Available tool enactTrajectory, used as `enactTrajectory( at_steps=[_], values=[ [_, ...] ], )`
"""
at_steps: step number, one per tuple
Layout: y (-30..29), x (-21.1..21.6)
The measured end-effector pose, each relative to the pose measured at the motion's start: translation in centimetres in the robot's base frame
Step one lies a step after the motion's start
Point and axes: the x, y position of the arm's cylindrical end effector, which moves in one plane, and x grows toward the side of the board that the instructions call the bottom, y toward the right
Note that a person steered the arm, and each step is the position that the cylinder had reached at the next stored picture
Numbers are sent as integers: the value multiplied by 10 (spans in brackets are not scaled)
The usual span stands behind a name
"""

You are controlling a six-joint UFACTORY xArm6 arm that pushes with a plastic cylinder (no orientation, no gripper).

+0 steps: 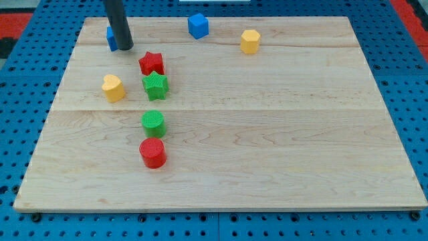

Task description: Drag the yellow heart to the top left of the green star

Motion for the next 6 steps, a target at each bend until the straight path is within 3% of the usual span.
enactTrajectory(
  at_steps=[1,3,5,6],
  values=[
    [-35,-4],
    [-27,-39],
    [-67,124],
    [-36,180]
  ],
)
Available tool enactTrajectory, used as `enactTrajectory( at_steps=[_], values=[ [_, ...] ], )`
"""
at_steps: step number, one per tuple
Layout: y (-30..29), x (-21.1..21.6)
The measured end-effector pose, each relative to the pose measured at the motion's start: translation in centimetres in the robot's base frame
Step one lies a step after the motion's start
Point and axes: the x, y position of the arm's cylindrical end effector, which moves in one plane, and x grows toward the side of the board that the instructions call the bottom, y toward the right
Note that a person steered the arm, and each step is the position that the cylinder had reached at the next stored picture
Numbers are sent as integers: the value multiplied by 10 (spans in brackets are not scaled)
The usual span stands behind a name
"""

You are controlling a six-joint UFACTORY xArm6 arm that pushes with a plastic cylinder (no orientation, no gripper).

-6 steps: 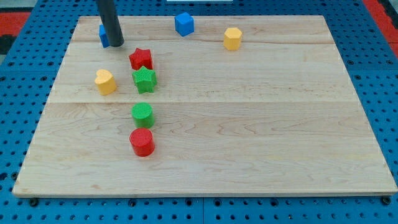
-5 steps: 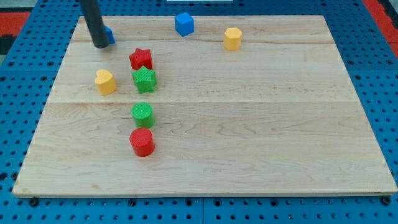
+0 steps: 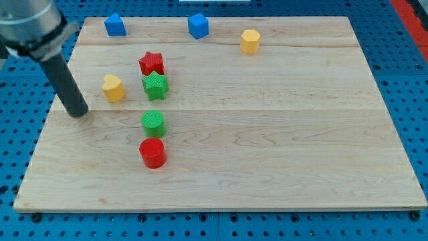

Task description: Drag the yellow heart to the top left of the green star

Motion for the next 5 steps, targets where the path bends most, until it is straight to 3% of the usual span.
enactTrajectory(
  at_steps=[1,3,4,5],
  values=[
    [18,-24],
    [-2,-106],
    [-3,-118],
    [-31,-39]
  ],
)
